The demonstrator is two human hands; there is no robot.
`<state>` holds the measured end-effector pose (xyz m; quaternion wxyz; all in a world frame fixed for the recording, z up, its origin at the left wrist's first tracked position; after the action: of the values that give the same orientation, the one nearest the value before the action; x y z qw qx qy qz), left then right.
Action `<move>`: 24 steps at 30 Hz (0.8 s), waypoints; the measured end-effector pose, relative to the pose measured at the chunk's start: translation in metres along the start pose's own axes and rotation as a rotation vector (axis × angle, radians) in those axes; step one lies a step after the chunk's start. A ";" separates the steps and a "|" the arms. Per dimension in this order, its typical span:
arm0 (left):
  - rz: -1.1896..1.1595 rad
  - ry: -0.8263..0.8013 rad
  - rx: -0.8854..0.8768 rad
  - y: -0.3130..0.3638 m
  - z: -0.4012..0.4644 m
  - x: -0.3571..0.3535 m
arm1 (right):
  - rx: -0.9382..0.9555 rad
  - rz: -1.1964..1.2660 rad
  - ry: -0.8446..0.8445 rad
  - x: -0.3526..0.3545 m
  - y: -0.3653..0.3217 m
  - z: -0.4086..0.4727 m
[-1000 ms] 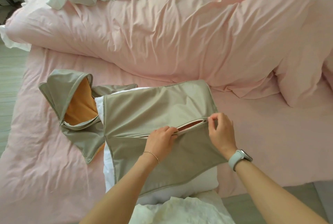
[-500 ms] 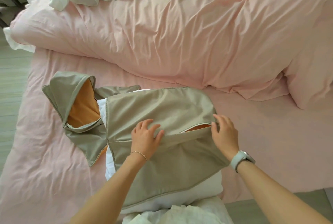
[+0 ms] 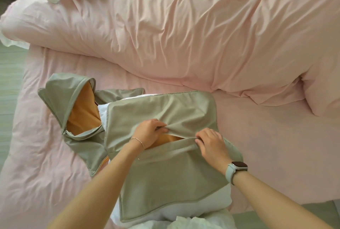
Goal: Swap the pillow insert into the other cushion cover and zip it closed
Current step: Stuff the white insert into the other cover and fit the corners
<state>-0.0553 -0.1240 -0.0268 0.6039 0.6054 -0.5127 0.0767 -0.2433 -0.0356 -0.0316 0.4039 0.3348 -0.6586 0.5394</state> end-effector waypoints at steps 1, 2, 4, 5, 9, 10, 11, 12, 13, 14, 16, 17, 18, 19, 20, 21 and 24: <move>-0.069 0.026 0.005 0.000 0.002 0.013 | 0.005 0.036 0.032 0.004 -0.006 0.009; -0.128 0.063 0.006 0.001 0.004 0.027 | 0.012 0.068 0.063 0.009 -0.013 0.021; -0.226 0.206 0.034 0.001 0.009 0.058 | 0.045 0.124 0.137 0.024 -0.033 0.048; -0.259 0.294 0.052 0.003 0.012 0.077 | 0.068 0.156 0.173 0.034 -0.046 0.063; -0.278 0.683 0.066 0.012 0.021 0.166 | 0.174 0.253 0.345 0.080 -0.106 0.119; -0.234 0.789 0.053 0.015 0.018 0.189 | 0.205 0.264 0.390 0.092 -0.122 0.130; -0.157 0.898 0.032 0.019 0.015 0.210 | 0.233 0.271 0.430 0.101 -0.136 0.141; -0.062 1.005 0.005 0.024 0.010 0.230 | 0.258 0.269 0.461 0.109 -0.149 0.150; 0.023 1.101 -0.029 0.028 0.004 0.245 | 0.273 0.261 0.475 0.114 -0.160 0.158; 0.089 1.175 -0.058 0.031 -0.002 0.256 | 0.280 0.251 0.465 0.116 -0.169 0.164; 0.205 1.240 -0.078 0.028 -0.007 0.266 | 0.264 0.238 0.380 0.107 -0.175 0.171; 0.249 1.226 -0.056 0.023 -0.007 0.266 | 0.247 0.232 0.327 0.097 -0.172 0.171; 0.265 1.187 -0.016 0.014 -0.005 0.262 | 0.232 0.220 0.274 0.085 -0.168 0.168; 0.249 1.123 0.042 0.002 -0.002 0.255 | 0.219 0.202 0.220 0.071 -0.160 0.164; 0.208 1.042 0.106 -0.013 0.001 0.244 | 0.195 0.176 0.151 0.056 -0.152 0.160; 0.158 0.960 0.166 -0.028 0.003 0.232 | 0.153 0.142 0.054 0.040 -0.143 0.155; 0.023 0.796 0.316 -0.070 -0.006 0.191 | 0.037 0.046 -0.254 -0.007 -0.114 0.140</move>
<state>0.0862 -0.2382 0.0646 0.6536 0.6079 -0.2284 0.3887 -0.1637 -0.1951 -0.0006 0.2983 0.3925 -0.7021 0.5137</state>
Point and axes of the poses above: each hand's wrist, its own z-axis towards the middle knuckle, its own x-axis out of the back of the hand, y = z × x, the point moved 5 cm from there along z, towards the middle knuckle, and after that the axes turned 11 degrees about -x, right-handed, at the moved point
